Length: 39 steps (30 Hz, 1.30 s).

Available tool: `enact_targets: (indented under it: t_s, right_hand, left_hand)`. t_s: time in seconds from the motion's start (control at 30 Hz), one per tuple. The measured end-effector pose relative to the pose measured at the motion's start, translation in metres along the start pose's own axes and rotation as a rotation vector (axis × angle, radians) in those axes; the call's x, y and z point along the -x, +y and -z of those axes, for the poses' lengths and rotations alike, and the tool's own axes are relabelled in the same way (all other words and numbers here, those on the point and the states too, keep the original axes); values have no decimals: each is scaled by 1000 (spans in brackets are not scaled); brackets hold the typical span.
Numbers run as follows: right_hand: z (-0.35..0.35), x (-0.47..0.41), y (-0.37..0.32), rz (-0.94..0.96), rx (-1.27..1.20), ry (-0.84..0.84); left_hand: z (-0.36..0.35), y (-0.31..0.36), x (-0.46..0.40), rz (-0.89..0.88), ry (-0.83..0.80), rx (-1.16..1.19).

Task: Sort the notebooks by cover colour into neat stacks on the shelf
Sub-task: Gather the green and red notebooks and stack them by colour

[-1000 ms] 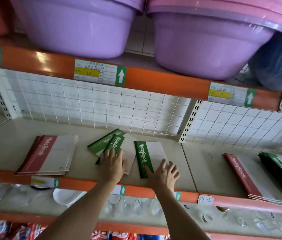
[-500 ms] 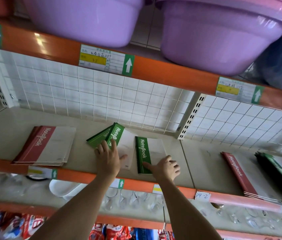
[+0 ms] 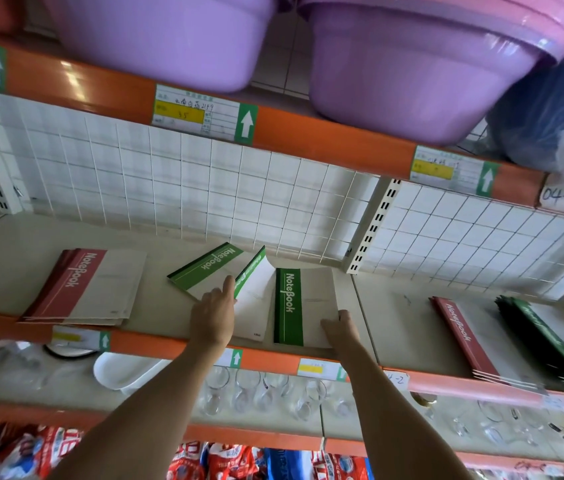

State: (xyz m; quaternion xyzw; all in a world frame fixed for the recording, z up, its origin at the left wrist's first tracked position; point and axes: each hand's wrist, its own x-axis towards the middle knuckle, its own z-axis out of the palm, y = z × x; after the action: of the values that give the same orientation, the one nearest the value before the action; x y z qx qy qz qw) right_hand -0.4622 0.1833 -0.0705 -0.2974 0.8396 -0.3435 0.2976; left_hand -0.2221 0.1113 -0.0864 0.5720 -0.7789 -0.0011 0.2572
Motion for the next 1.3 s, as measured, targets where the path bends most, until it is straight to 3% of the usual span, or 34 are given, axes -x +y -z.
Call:
enact_targets:
  t_s: [0.27, 0.4, 0.8, 1.07, 1.3]
  right_hand:
    - [29, 20, 1, 45, -269, -90]
    - [46, 32, 5, 8, -403, -117]
    - [134, 44, 27, 62, -437, 280]
    - [263, 31, 77, 40, -315, 518]
    - [353, 6, 136, 7, -394, 563]
  left_hand:
    - [18, 22, -5, -35, -91, -53]
    - [27, 49, -13, 22, -136, 49]
    - [26, 166, -22, 32, -211, 286]
    - [3, 310, -25, -126, -264, 322]
    - [-21, 440, -9, -140, -341, 368]
